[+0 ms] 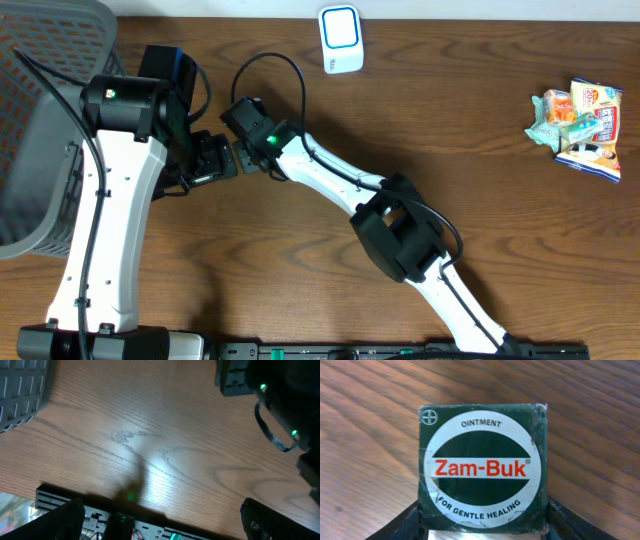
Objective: Scan the item barcode
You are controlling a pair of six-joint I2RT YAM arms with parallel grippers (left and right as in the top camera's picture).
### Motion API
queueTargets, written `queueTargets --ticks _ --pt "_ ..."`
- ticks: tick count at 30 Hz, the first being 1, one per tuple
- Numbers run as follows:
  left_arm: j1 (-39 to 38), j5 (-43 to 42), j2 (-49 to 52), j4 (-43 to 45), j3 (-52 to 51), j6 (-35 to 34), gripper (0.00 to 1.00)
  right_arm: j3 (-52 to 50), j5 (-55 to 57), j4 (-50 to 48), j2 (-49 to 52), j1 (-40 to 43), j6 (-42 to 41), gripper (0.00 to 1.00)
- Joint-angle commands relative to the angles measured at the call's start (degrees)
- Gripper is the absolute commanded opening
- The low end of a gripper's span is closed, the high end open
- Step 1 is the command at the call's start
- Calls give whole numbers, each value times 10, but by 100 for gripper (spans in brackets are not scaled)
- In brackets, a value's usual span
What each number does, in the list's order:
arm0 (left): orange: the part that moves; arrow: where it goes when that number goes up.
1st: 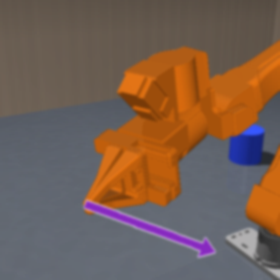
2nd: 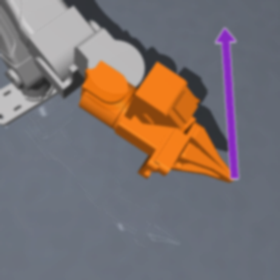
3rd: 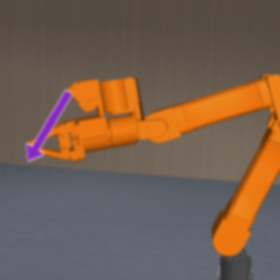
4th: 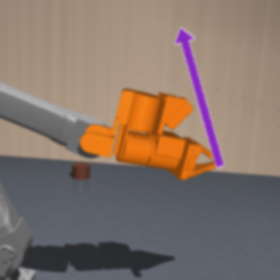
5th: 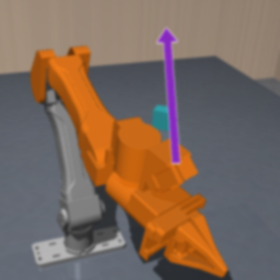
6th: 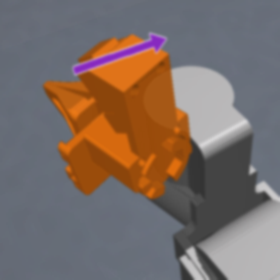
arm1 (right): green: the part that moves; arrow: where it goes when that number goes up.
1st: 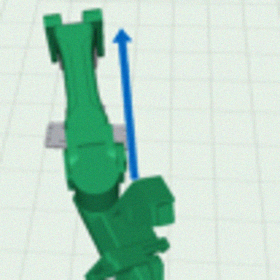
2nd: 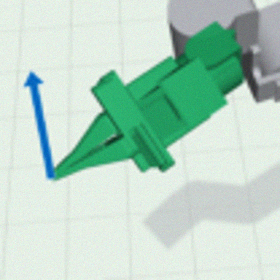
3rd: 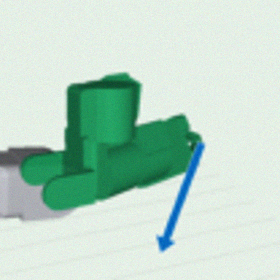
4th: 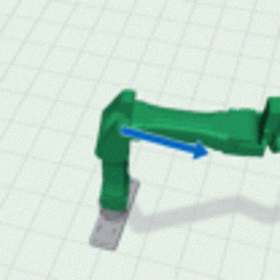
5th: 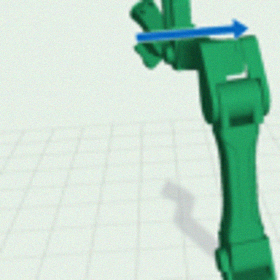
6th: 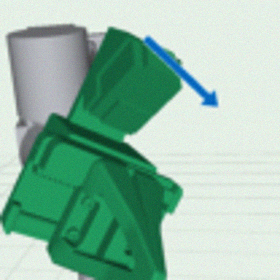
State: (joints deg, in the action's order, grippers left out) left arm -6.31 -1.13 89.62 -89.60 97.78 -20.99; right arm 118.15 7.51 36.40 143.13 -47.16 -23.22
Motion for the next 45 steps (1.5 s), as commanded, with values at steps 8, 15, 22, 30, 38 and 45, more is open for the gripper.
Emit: queueTargets --ticks 8,15,22,30,38,45 --pt "1 7 2 -1 -1 -1 98 4 21 168 -62 41 76 65" --pt "1 7 2 -1 -1 -1 98 4 83 313 -120 96 160 67" --pt "1 7 2 -1 -1 -1 97 4 -182 222 -131 135 152 87" --pt "1 7 2 -1 -1 -1 98 2 -178 55 -122 118 -20 96" --pt "1 7 2 -1 -1 -1 98 2 -6 9 -82 76 -130 99" --pt "1 7 2 -1 -1 -1 98 2 -5 -31 -37 53 -132 99"
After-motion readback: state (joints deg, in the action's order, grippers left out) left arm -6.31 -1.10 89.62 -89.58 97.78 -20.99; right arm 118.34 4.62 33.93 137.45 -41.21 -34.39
